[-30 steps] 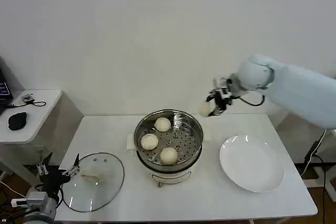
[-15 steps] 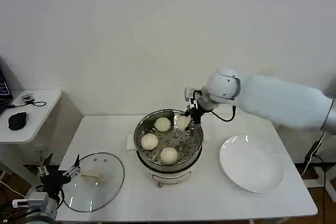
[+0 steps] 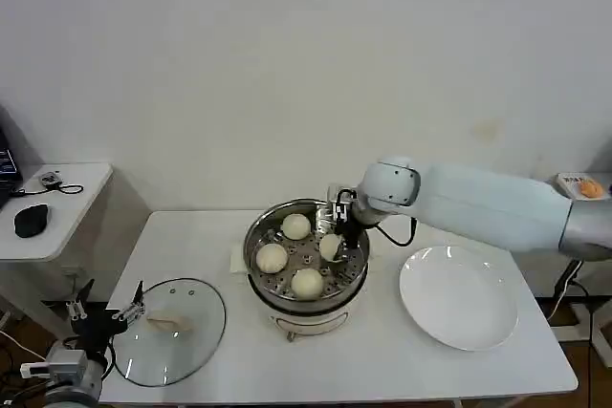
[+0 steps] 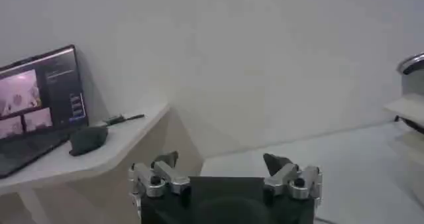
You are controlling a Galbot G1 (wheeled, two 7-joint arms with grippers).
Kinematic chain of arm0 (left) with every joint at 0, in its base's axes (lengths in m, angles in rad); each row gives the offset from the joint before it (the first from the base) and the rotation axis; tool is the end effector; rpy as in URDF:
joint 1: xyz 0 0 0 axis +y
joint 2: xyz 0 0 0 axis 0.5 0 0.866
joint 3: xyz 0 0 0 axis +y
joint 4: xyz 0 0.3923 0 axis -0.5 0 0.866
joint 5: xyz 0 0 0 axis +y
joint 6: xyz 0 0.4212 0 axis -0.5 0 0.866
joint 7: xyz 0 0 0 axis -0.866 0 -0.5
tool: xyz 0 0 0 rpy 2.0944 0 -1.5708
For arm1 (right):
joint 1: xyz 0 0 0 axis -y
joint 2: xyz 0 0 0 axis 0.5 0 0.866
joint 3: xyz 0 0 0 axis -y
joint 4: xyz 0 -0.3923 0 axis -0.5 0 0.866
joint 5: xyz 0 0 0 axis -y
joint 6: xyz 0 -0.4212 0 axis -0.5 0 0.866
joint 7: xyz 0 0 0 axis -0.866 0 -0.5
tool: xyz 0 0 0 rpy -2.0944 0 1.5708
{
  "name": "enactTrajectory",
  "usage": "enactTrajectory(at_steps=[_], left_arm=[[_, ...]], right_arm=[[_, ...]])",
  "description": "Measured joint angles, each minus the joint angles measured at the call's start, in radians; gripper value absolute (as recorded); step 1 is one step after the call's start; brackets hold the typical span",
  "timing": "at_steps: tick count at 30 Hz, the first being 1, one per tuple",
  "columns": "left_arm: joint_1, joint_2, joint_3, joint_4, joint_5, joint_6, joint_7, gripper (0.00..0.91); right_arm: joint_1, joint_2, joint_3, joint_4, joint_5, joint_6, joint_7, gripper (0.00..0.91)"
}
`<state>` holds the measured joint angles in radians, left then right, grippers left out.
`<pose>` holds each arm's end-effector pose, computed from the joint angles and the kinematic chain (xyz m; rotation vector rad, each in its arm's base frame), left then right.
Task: Take steamed baozi put them in steamer then cover it.
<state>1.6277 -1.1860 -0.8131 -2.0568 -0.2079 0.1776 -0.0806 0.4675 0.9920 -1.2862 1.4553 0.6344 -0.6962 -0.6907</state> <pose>0.2209 0.1720 -0.3139 0.2334 -2.9091 -0.3964 0.5849 0.0991 -0.1320 1.2707 -1.6020 1.2098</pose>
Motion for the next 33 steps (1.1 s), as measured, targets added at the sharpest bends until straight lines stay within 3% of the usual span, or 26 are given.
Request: enactTrajectory(at_steps=[11, 20, 23, 27, 33], left_arm=[[0.003, -0.006, -0.001, 0.002, 0.001, -0.002, 0.000, 0.907], [0.000, -0.008, 0.003, 0.001, 0.001, -0.002, 0.000, 0.907], [-0.001, -0.009, 0.003, 0.003, 0.000, -0.003, 0.000, 0.907], [-0.003, -0.011, 0.006, 0.011, 0.001, -0.010, -0.002, 0.907], [-0.013, -0.018, 0.020, 0.024, 0.013, -0.028, -0.007, 0.907]], right_arm=[[-0.018, -0.004, 0.026, 0.001, -0.001, -0.010, 0.024, 0.907], [-0.024, -0.073, 0.106, 0.076, -0.003, -0.019, 0.073, 0.907], [-0.045, -0.120, 0.157, 0.124, -0.002, -0.003, 0.132, 0.907], [-0.134, -0.204, 0.266, 0.207, -0.014, 0.060, 0.269, 0.907], [-0.432, -0.274, 0.588, 0.311, -0.084, 0.221, 0.466, 0.907]])
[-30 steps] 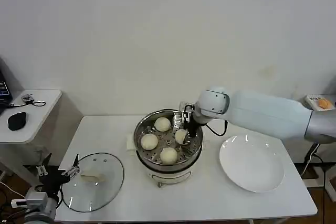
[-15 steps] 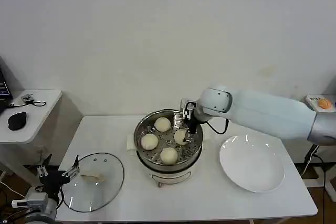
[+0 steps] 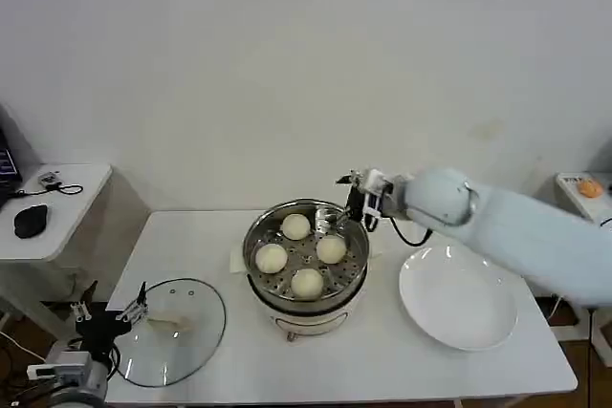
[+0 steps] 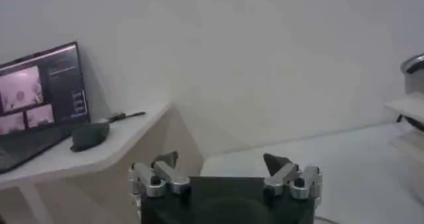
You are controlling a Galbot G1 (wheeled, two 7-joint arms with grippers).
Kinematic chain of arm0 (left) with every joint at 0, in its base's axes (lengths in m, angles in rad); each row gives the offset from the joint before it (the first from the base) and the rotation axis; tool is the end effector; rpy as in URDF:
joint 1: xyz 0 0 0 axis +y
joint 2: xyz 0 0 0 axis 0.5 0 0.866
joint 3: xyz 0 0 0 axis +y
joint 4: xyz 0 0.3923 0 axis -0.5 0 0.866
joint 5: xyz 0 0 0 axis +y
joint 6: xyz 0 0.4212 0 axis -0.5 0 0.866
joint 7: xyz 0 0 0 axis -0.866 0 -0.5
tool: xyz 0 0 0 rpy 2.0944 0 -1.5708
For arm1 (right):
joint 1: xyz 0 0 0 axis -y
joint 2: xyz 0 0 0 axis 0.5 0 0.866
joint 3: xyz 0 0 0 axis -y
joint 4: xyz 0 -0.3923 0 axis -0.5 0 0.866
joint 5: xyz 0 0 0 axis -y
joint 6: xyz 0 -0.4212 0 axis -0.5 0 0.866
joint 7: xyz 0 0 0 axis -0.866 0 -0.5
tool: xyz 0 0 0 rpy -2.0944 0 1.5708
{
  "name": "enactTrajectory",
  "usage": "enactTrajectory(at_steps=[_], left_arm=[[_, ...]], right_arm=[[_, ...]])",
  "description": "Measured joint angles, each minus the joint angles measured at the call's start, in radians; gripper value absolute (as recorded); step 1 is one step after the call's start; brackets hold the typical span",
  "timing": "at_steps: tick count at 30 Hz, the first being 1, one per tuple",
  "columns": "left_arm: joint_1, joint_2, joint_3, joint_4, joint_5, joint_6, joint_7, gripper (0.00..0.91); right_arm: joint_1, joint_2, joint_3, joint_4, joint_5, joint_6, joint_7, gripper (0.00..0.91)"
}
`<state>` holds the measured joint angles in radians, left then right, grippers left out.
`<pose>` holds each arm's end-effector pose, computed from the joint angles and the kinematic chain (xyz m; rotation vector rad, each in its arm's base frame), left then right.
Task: Take steamed baozi put them in steamer then cover it.
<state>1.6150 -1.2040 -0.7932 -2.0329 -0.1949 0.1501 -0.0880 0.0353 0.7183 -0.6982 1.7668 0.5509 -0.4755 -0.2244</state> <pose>0.2231 0.1671 -0.3260 0.2412 -2.9207 -0.3807 0.5048 0.0219 -0.1082 1.1735 -2.4631 1.1345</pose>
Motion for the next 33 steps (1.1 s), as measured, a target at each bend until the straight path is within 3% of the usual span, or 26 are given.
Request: enactTrajectory(at_steps=[4, 8, 12, 19, 24, 33], left_arm=[[-0.007, -0.005, 0.012, 0.014, 0.017, -0.012, 0.001, 0.907], [-0.012, -0.014, 0.027, 0.028, 0.054, -0.031, -0.001, 0.907], [-0.004, -0.012, 0.032, 0.046, 0.133, -0.063, -0.012, 0.907], [0.036, 0.010, 0.014, 0.057, 0.387, -0.133, -0.027, 0.907], [0.095, 0.029, -0.007, 0.074, 0.621, -0.171, -0.034, 0.907], [0.152, 0.054, 0.012, 0.124, 1.023, -0.219, -0.069, 0.907]], right_arm=[[-0.265, 0.040, 0.264, 0.030, -0.097, 0.152, 0.072, 0.907], [-0.528, 0.121, 0.528, 0.043, -0.179, 0.297, 0.103, 0.907], [-0.784, 0.224, 0.801, 0.064, -0.215, 0.401, 0.103, 0.907], [-1.142, 0.368, 1.219, 0.109, -0.228, 0.507, 0.068, 0.907], [-1.314, 0.432, 1.411, 0.133, -0.233, 0.548, 0.053, 0.907], [-1.498, 0.504, 1.546, 0.187, -0.234, 0.576, 0.037, 0.907]])
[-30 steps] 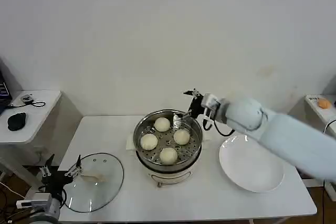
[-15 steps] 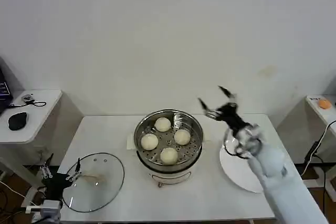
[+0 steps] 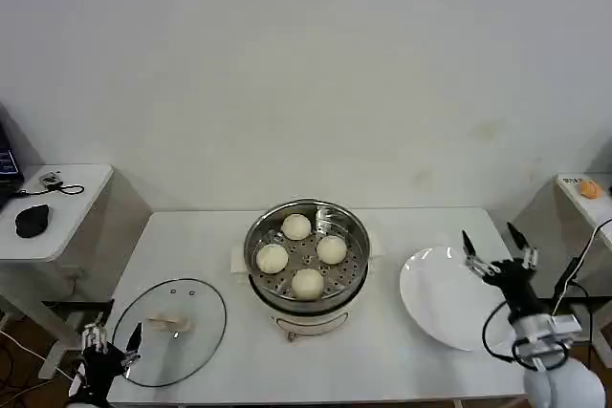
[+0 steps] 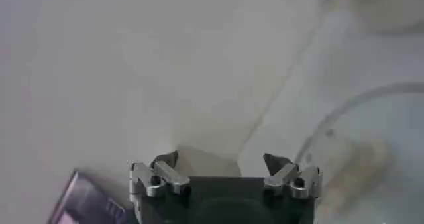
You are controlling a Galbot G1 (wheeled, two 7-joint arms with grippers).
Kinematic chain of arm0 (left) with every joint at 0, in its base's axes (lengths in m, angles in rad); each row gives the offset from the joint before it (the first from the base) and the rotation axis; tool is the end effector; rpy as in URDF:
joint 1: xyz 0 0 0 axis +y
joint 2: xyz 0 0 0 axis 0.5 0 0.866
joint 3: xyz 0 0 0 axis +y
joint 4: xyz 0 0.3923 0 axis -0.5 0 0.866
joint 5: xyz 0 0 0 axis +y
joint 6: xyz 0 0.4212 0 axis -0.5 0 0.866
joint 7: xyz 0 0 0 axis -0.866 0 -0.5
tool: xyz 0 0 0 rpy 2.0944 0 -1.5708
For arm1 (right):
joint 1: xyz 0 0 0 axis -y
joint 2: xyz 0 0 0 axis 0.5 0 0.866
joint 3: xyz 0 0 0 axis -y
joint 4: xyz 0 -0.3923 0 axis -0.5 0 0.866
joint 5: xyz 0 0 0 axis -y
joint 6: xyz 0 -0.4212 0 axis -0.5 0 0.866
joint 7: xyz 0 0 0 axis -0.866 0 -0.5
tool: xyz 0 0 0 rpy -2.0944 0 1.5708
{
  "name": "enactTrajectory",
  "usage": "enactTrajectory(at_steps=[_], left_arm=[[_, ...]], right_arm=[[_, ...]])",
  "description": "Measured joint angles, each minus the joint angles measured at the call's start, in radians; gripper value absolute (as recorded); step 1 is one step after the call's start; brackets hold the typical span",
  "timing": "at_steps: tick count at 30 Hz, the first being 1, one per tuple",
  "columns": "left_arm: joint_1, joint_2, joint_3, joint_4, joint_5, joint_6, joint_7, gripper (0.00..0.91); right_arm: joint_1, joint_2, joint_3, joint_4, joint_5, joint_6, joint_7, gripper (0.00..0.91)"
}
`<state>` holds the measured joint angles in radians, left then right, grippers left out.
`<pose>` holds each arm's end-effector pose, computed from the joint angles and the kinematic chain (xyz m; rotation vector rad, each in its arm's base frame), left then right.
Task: Take steamed baozi put them in steamer then cover it.
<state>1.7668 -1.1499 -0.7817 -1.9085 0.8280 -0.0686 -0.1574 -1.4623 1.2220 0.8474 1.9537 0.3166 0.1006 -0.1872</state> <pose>0.1642 0.1959 -0.3956 -0.0557 -2.3671 -1.8402 0.2670 -0.1971 -0.3125 -0.0588 2.9964 -0.2227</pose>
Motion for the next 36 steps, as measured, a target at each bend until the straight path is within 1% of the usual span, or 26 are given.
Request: enactTrajectory(at_steps=[6, 14, 24, 36], left_arm=[[-0.042, 0.024, 0.044, 0.065, 0.187, -0.014, -0.004, 0.907], [-0.122, 0.060, 0.112, 0.163, 0.317, -0.017, 0.002, 0.907], [-0.207, 0.099, 0.166, 0.260, 0.380, -0.017, 0.003, 0.907], [-0.250, 0.124, 0.186, 0.276, 0.398, -0.003, 0.027, 0.907]], right_arm=[[-0.073, 0.033, 0.053, 0.029, 0.002, 0.016, -0.005, 0.907], [-0.136, 0.072, 0.091, 0.058, -0.001, 0.025, -0.006, 0.907], [-0.179, 0.105, 0.108, 0.065, -0.013, 0.040, -0.008, 0.907], [-0.196, 0.129, 0.103, 0.050, -0.028, 0.051, -0.012, 0.907]])
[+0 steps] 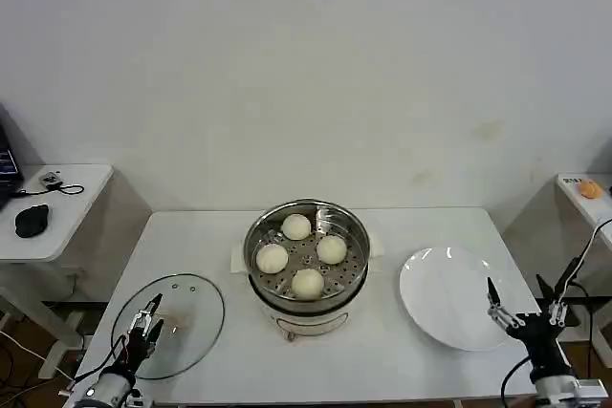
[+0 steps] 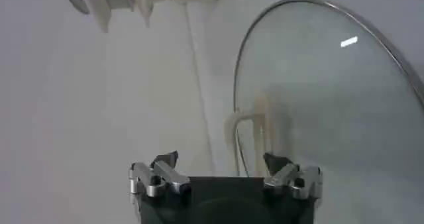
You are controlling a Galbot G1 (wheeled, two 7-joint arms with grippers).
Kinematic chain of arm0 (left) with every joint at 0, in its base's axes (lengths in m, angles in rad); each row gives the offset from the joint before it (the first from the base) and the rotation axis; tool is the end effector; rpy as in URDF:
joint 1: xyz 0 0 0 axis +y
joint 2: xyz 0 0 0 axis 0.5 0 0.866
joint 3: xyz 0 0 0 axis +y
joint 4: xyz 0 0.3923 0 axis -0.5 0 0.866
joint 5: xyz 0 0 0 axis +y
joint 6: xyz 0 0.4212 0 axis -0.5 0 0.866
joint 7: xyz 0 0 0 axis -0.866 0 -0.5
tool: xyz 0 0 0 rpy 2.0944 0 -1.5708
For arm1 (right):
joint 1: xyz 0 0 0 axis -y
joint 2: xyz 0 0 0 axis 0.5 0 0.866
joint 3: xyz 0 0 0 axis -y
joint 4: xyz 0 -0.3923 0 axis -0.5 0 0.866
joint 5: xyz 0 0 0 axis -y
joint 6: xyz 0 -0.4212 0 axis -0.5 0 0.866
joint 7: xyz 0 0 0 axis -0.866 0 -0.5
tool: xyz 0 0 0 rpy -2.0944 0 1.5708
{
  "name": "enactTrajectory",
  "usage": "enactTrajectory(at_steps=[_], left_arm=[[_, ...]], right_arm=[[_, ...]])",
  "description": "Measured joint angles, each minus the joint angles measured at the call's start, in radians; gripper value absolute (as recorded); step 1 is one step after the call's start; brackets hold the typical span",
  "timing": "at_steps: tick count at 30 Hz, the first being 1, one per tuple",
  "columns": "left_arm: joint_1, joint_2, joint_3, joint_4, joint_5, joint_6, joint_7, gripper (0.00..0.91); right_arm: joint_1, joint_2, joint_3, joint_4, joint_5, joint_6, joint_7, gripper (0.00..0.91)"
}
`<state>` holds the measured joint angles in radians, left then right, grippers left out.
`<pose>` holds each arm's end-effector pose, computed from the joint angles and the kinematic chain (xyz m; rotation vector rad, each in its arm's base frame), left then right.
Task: Take steamed baozi put them in steamer then cover it.
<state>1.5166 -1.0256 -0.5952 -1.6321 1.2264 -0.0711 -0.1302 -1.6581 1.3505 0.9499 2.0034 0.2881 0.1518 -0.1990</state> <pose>0.2393 0.2158 -0.4552 -0.3742 -1.9126 -2.3123 0.1843 -0.2014 -0.3438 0.1020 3.0843 -0.2154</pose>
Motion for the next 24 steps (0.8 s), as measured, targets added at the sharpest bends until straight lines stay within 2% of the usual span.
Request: enactTrajectory(at_steps=[24], left_arm=[[-0.006, 0.016, 0.000, -0.030, 0.004, 0.013, 0.036, 0.907]], right_arm=[[-0.004, 0.015, -0.021, -0.022, -0.021, 0.007, -0.002, 0.907]])
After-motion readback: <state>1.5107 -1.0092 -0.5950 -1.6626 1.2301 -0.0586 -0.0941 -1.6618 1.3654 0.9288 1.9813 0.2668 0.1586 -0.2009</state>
